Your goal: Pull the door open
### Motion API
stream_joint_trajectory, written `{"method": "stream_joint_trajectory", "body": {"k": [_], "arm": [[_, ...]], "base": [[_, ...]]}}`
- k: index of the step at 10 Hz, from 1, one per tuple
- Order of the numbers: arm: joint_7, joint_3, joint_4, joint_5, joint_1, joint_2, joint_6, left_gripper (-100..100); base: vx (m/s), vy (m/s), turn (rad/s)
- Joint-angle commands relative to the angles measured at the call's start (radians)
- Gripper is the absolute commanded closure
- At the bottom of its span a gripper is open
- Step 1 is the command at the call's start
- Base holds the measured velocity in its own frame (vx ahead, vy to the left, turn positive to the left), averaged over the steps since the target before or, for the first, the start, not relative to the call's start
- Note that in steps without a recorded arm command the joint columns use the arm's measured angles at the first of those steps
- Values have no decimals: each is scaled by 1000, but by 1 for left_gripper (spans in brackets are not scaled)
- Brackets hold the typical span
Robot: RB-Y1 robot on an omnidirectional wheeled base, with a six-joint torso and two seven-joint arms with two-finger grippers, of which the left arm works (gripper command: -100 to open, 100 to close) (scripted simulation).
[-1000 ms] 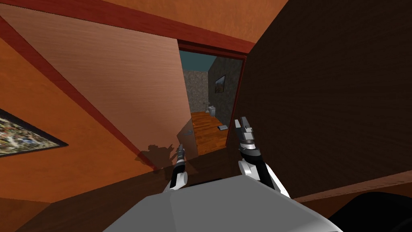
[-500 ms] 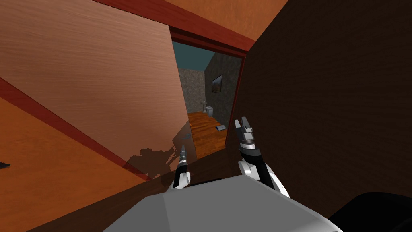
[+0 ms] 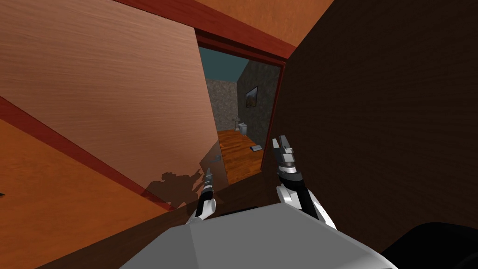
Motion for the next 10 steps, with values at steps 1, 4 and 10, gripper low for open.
{"method": "stream_joint_trajectory", "body": {"k": [1, 4, 10], "arm": [[13, 8, 6, 4, -2, 30, 5, -100], [31, 21, 8, 10, -5, 75, 21, -100], [100, 28, 20, 17, -3, 145, 22, -100]], "base": [[-6, 0, -7], [0, 0, -8], [5, -2, -23]]}}
